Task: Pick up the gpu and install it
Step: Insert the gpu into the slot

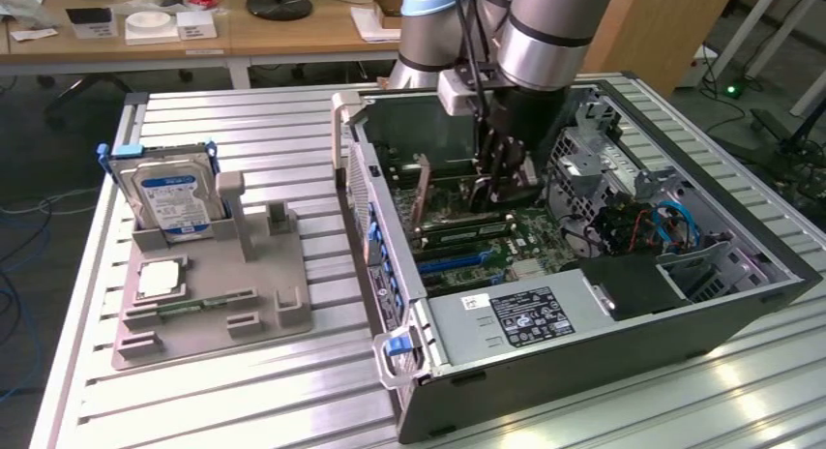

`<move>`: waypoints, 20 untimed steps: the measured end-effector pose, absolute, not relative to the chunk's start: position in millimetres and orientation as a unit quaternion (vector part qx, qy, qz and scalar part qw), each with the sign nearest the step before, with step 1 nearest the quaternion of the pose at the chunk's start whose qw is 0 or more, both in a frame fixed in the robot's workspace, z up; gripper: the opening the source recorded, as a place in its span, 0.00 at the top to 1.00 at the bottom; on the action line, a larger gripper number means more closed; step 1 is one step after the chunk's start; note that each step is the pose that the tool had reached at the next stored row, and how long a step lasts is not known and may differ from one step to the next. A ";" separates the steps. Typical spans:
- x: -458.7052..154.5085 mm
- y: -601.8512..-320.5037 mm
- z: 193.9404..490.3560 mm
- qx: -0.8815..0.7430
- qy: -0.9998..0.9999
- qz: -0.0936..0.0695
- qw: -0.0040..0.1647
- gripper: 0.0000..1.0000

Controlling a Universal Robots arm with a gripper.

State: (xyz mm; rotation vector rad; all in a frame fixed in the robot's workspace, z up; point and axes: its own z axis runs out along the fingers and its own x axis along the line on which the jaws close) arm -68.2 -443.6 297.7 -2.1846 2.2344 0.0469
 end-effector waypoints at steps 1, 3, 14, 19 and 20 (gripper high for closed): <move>-68.3 -443.8 295.9 -0.699 0.715 0.015 0.008 0.72; -68.4 -447.0 292.3 -0.699 0.715 0.015 0.008 0.72; -79.8 -452.1 274.6 -0.699 0.715 0.015 0.008 0.72; -79.8 -452.1 274.5 -0.699 0.715 0.015 0.008 0.72; -79.8 -452.1 274.4 -0.699 0.715 0.015 0.008 0.72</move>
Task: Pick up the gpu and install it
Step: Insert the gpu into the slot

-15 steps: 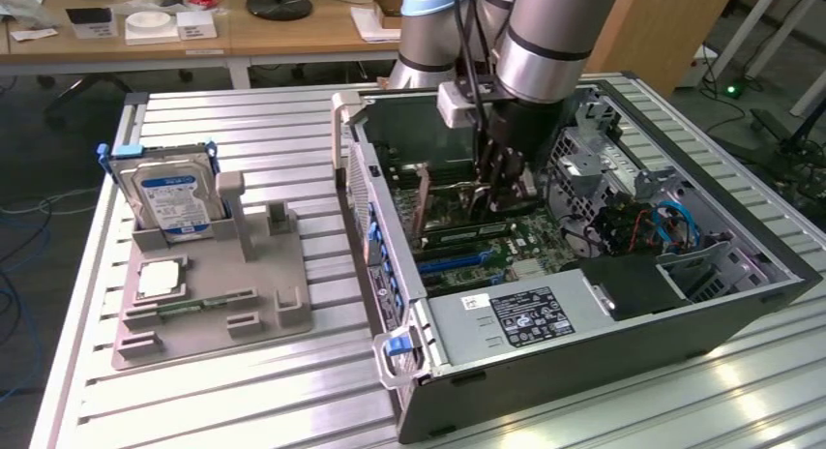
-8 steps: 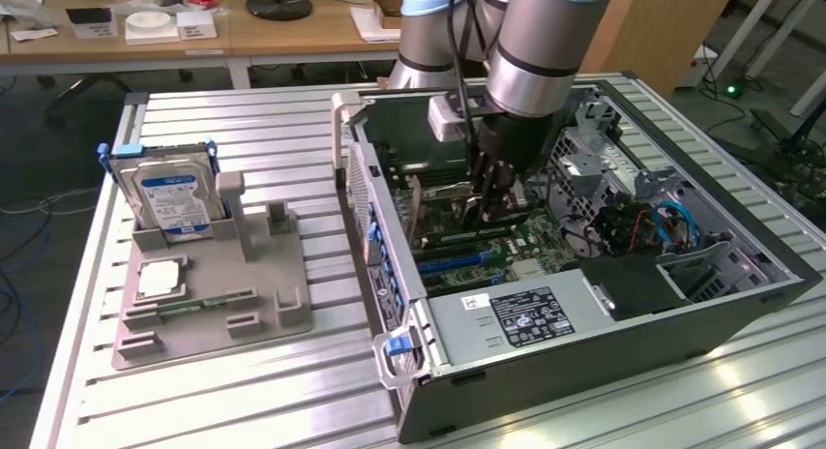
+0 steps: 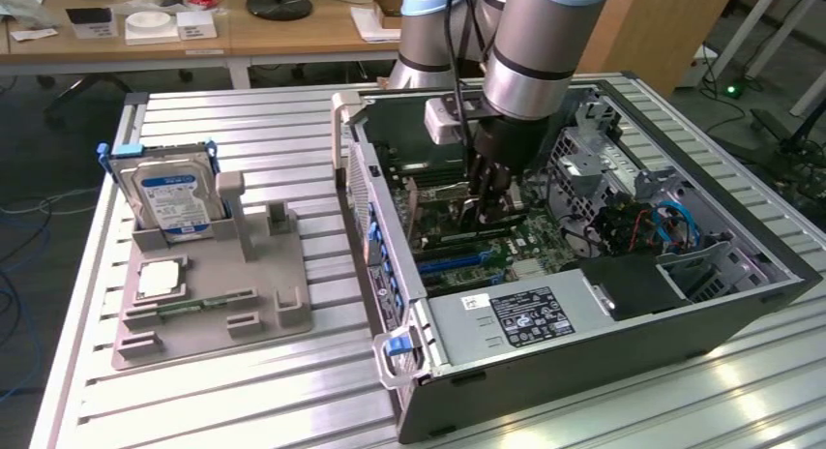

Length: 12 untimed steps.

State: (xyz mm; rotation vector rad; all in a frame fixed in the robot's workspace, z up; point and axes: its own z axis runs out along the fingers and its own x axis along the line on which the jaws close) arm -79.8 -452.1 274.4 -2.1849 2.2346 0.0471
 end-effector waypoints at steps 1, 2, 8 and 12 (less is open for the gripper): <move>-79.8 -452.0 273.7 -0.699 0.715 0.015 0.008 0.72; -79.9 -452.2 273.1 -0.699 0.715 0.015 0.008 0.72; -86.0 -452.7 266.4 -0.699 0.715 0.015 0.008 0.72; -87.2 -452.8 261.6 -0.699 0.715 0.015 0.008 0.72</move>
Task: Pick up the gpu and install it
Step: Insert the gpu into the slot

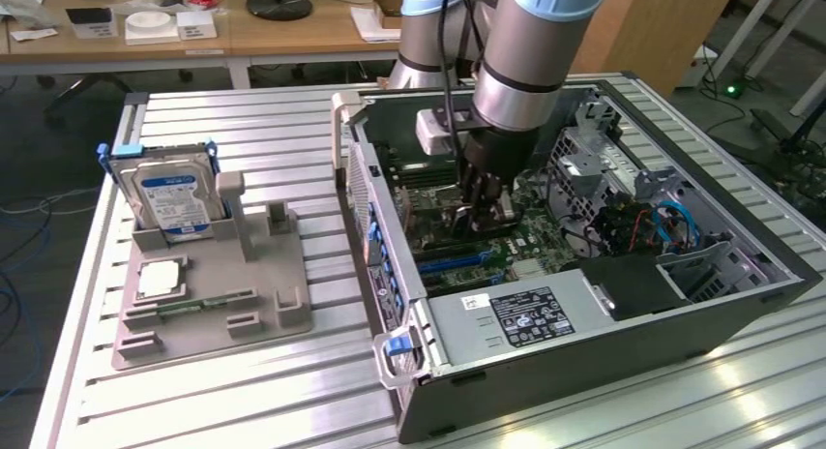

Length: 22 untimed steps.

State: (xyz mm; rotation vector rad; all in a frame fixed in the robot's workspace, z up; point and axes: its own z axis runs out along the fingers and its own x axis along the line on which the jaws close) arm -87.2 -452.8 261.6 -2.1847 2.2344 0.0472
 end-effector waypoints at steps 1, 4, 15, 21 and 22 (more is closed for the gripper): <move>-87.2 -453.0 260.0 -0.699 0.715 0.015 0.008 0.72; -87.2 -454.6 256.8 -0.699 0.715 0.015 0.008 0.72; -88.1 -460.2 252.1 -0.699 0.715 0.015 0.008 0.72; -89.8 -461.8 249.9 -0.699 0.715 0.015 0.008 0.72; -90.0 -461.9 249.3 -0.699 0.715 0.015 0.008 0.72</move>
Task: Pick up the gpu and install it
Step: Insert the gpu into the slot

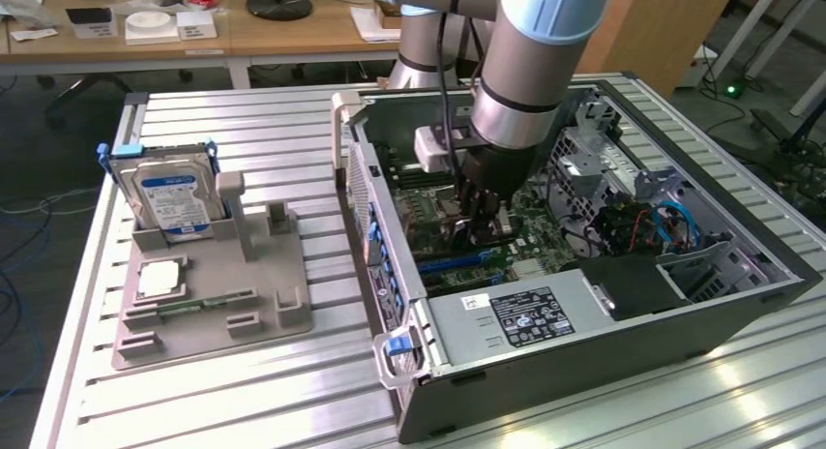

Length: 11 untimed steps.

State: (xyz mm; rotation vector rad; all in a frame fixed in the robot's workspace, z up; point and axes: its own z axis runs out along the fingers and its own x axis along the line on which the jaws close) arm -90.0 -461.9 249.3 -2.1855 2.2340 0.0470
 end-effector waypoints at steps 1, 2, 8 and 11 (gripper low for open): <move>-90.0 -462.0 248.3 -0.699 0.715 0.015 0.008 0.72; -90.1 -461.9 247.0 -0.699 0.715 0.015 0.008 0.72; -92.3 -461.9 244.9 -0.700 0.714 0.015 0.008 0.72; -92.5 -461.9 244.7 -0.700 0.714 0.014 0.009 0.72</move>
